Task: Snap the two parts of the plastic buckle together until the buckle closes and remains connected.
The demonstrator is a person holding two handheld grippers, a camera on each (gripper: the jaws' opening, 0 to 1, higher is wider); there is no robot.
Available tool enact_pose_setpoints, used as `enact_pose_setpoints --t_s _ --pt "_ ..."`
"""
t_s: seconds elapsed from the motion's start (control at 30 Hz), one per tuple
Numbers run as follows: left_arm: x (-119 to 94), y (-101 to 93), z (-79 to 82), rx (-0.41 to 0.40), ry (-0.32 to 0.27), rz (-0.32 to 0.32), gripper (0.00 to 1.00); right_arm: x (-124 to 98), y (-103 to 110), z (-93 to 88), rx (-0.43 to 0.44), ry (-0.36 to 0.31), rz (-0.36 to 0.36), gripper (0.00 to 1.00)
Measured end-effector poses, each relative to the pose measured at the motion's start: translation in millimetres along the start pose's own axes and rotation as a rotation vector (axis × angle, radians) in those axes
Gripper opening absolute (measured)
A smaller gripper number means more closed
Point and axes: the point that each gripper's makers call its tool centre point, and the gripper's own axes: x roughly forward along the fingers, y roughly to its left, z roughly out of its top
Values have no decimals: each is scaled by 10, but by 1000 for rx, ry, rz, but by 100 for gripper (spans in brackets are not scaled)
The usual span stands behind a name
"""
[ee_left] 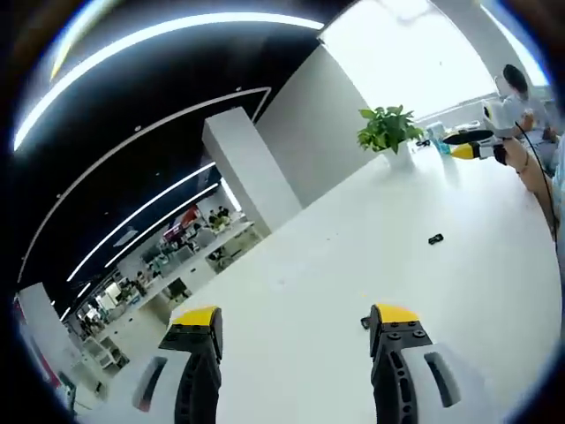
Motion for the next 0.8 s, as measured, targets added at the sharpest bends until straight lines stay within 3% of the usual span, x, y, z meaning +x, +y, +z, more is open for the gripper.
enact_pose_setpoints --t_s 0.43,0.5,0.73,0.8 --pt "278 -165 -76 72 83 -172 65 20 32 -15 -5 9 17 37" --pt "308 -223 -111 96 99 -228 63 25 45 -20 -6 12 23 36" --pt "511 -266 -190 132 150 -312 61 41 77 -60 -12 29 30 36" --pt "554 -327 -188 140 148 -369 61 43 76 -65 -13 31 31 36"
